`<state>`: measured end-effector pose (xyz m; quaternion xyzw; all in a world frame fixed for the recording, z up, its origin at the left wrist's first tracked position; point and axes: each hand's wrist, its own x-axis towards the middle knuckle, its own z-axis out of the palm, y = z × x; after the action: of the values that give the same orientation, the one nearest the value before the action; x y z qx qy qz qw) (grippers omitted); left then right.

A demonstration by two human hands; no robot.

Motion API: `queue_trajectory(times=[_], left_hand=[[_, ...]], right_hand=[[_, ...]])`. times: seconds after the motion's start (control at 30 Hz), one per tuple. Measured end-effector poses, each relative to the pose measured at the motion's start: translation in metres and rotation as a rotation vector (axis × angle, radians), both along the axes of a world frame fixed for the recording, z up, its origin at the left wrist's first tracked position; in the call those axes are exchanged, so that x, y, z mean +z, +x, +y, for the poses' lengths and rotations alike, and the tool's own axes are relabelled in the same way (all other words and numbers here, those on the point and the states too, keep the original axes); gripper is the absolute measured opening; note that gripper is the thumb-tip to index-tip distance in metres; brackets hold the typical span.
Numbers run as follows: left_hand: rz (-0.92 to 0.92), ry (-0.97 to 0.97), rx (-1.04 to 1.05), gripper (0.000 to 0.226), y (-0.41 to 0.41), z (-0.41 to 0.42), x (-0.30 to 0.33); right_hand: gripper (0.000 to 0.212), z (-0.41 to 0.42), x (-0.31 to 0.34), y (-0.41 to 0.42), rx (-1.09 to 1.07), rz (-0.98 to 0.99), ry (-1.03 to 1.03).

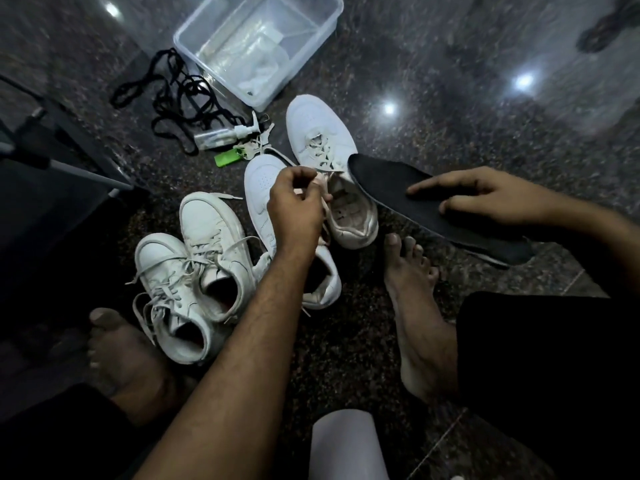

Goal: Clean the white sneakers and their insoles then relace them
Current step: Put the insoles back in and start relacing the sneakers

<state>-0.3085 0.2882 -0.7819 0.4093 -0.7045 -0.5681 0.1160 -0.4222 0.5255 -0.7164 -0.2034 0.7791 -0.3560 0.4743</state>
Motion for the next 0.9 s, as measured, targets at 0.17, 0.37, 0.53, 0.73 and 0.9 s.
queue_trajectory(times=[0.17,0.37,0.53,0.73,0.9], left_hand=[[-0.124,-0.13,-0.162,0.034,0.005,-0.007,-0.005],[-0.153,-0.689,-0.243,0.027,0.015,-0.011,0.005],[-0.2,-0.888,-0.151,0.029,0.019,-0.02,0.0],[0.136,-0.541,-0.699,0.021,0.01,-0.003,-0.001],[-0.138,-0.643,-0.903,0.026,-0.015,-0.005,-0.012]], right_hand=[[0.042,0.0,0.006,-0.01,-0.077,-0.168,-0.156],[0.039,-0.005,0.019,-0.016,0.051,-0.343,-0.145],[0.03,-0.016,0.019,-0.005,0.041,-0.397,-0.121],[0.045,-0.03,0.018,0.014,-0.109,-0.513,-0.127],[0.055,-0.034,0.025,0.017,-0.033,-0.49,-0.113]])
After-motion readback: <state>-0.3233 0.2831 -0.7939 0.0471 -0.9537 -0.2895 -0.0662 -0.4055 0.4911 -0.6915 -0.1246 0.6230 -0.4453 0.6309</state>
